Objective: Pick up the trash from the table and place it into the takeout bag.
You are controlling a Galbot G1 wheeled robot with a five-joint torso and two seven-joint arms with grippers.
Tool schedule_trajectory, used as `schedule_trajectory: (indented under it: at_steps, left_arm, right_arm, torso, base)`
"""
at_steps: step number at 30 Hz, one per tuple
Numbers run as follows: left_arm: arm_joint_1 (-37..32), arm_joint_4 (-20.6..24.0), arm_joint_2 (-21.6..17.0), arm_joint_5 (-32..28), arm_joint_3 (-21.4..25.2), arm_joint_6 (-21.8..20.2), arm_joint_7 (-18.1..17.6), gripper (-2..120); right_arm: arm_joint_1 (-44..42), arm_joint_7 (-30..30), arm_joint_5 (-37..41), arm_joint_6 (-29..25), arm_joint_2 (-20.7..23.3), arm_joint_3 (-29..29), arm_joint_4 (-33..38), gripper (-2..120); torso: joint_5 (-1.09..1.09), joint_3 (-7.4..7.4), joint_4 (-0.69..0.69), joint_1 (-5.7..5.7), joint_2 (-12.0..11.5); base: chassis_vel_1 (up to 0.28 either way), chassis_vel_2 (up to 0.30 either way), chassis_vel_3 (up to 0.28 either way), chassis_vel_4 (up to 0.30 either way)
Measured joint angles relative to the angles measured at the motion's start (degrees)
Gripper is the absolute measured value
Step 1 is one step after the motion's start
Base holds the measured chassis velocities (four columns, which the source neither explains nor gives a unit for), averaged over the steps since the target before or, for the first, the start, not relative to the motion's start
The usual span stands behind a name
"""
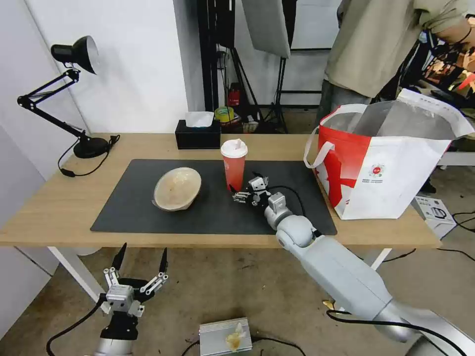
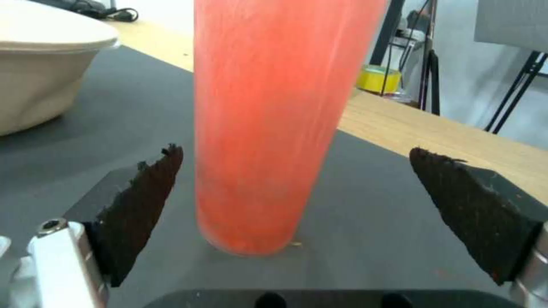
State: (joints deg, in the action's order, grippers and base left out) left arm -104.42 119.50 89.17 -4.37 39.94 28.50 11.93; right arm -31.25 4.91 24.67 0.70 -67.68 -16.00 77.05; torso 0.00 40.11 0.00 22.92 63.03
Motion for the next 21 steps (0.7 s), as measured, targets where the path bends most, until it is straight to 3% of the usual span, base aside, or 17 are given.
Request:
schedule_trajectory:
  at_steps: [21]
  left_arm:
    - [0.4, -1.6, -0.3, 0.17, -0.94, 0.02, 0.05, 100]
  right_arm:
    - [2.43, -0.96, -2.46, -2.34, -4.13, 0.48, -6.8, 100]
  torso:
    - [0.0, 0.0, 0.01, 0.0, 0.0]
  base:
    - [0.0, 0.0, 0.0, 0.0]
